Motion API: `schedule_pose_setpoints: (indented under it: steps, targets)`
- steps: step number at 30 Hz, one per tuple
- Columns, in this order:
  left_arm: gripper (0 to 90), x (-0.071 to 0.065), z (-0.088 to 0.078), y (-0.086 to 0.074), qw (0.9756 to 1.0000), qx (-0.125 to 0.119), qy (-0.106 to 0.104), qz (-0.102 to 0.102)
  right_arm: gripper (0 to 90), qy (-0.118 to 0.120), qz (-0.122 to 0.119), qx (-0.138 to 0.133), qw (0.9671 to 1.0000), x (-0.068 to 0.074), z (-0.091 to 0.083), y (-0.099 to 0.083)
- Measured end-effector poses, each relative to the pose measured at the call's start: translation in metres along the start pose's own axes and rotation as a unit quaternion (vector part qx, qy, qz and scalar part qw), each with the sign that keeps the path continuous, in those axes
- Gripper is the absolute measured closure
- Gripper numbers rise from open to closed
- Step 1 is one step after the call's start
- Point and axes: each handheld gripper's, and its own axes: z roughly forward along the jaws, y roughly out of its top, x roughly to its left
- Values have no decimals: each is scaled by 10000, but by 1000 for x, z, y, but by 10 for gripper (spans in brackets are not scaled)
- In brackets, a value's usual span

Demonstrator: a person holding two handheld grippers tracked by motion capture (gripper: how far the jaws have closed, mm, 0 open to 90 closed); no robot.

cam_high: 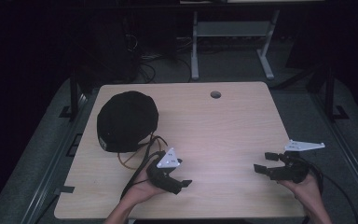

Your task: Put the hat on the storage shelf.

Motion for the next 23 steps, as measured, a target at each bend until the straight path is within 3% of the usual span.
schedule_pose_setpoints:
  steps: [13, 16, 18, 23]
  targets:
    - [213, 1, 0, -2, 9998, -53, -4, -187, 160, -138, 166, -180, 9996, 0, -16, -40]
    - [214, 0, 0, -2, 9999, -32, -12, -165, 159, -156, 176, -191, 9995, 2, -20, -43]
    - [214, -1, 2, -2, 9998, -64, -66, -192, 161, -186, 143, -388, 9990, 6, -29, -50]
    - [214, -1, 2, -2, 9998, -69, -80, -193, 162, -245, 127, -367, 9989, 8, -29, -59]
